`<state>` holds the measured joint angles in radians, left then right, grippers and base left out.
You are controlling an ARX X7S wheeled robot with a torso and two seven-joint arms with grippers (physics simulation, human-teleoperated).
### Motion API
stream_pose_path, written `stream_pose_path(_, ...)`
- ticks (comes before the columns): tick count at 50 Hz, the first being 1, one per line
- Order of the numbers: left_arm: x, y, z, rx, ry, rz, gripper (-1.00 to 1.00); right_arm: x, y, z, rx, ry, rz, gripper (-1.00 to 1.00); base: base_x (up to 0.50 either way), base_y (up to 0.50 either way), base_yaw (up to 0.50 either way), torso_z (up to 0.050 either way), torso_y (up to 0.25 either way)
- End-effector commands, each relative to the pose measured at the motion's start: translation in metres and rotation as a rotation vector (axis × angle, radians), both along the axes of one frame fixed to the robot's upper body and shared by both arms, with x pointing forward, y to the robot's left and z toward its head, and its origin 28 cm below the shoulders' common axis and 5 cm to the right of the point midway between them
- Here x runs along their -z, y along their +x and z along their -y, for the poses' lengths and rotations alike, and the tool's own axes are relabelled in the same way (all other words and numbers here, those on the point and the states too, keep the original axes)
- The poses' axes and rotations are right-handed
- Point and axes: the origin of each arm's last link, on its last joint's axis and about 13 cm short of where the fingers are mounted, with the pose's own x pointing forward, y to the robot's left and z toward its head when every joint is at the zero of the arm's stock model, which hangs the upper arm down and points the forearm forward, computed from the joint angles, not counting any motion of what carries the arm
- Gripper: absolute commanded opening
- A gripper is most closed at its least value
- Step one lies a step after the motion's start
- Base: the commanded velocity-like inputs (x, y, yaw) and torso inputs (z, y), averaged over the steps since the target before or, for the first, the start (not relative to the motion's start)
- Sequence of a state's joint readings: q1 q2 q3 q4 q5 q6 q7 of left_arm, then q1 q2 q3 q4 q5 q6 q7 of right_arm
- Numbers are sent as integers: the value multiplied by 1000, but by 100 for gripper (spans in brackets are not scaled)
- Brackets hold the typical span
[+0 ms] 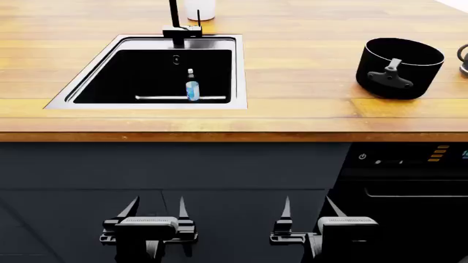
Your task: Pick the teapot and pot and place them in the sink. Then turn on the water.
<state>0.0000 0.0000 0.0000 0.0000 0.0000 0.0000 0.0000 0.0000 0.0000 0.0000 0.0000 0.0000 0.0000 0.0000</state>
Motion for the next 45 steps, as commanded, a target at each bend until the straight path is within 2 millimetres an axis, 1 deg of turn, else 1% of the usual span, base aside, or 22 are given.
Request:
stream_pose_path(1,0,0,0,1,-4,0,100,0,1,0,4,-6,-3,100,0,0,0,0,0)
stream_pose_path(6,-2,1,0,10,-38,-5,100,2,2,0,9,-23,-9,100,0,0,0,3,0)
stream_pose_path(12,-3,-1,0,30,-74,-17,100,2,1,0,9,-18,-7,100,0,0,0,50,0)
stream_pose_path(45,-3,-1,0,41,-90,-27,100,3,1,1,3,21,-21,100,0,-499,0,50,0)
